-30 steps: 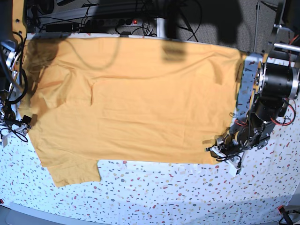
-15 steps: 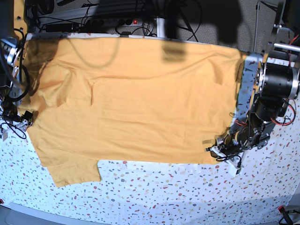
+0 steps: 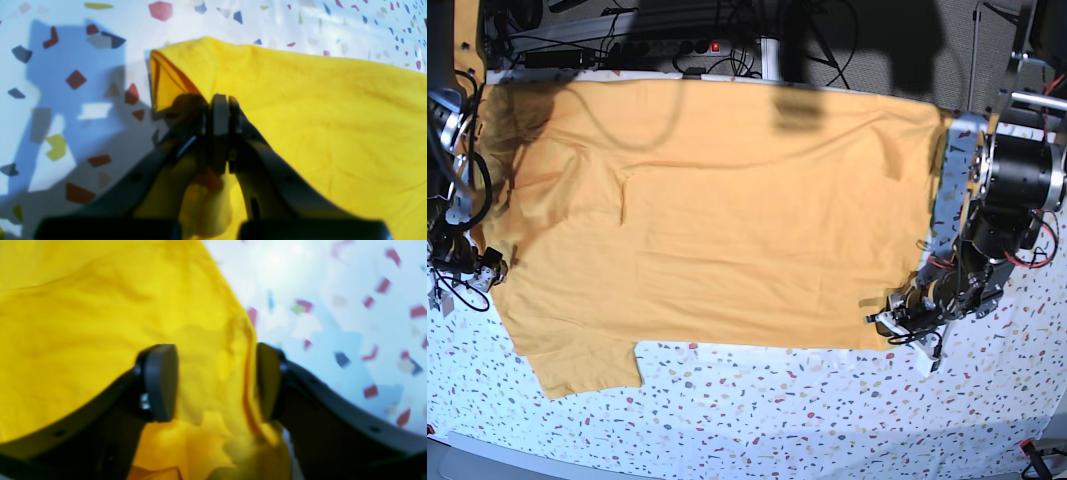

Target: Fold the T-shirt properly

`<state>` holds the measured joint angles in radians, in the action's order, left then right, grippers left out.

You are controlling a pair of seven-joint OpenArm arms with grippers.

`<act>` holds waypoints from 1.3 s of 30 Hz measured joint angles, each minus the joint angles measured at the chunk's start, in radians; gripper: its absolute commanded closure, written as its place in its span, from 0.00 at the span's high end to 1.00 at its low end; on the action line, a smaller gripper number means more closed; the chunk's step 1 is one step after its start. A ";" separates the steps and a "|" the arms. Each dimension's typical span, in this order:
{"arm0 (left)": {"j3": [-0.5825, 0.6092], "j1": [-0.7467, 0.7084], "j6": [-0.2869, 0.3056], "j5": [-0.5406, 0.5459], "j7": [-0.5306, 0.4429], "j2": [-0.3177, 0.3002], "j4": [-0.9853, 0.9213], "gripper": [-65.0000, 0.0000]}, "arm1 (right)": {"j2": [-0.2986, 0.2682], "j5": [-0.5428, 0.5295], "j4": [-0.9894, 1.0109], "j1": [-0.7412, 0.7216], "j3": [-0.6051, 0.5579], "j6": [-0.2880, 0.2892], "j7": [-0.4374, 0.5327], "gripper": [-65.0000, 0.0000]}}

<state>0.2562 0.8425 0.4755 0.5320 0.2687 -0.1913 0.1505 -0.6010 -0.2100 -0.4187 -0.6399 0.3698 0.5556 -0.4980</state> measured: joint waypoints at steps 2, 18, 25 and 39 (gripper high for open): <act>0.000 0.000 0.000 0.000 0.000 0.000 0.000 0.00 | 0.000 0.000 0.000 0.000 0.000 0.000 0.010 0.39; 0.000 0.000 0.000 0.000 0.001 0.000 0.000 0.00 | 0.000 0.104 0.000 0.003 0.000 0.000 0.106 0.34; 0.000 0.000 0.000 0.000 0.001 0.000 0.000 0.00 | 0.041 0.189 0.000 0.003 -0.024 0.000 0.116 0.34; 0.000 0.000 0.000 0.000 0.002 0.000 0.000 0.00 | 0.055 0.259 -0.007 -0.011 -0.359 -0.081 0.191 0.34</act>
<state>0.2562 0.8425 0.4751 0.5320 0.2703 -0.1909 0.1505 -0.5465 0.0486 -0.4255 -0.6510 0.0105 0.4747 -0.3069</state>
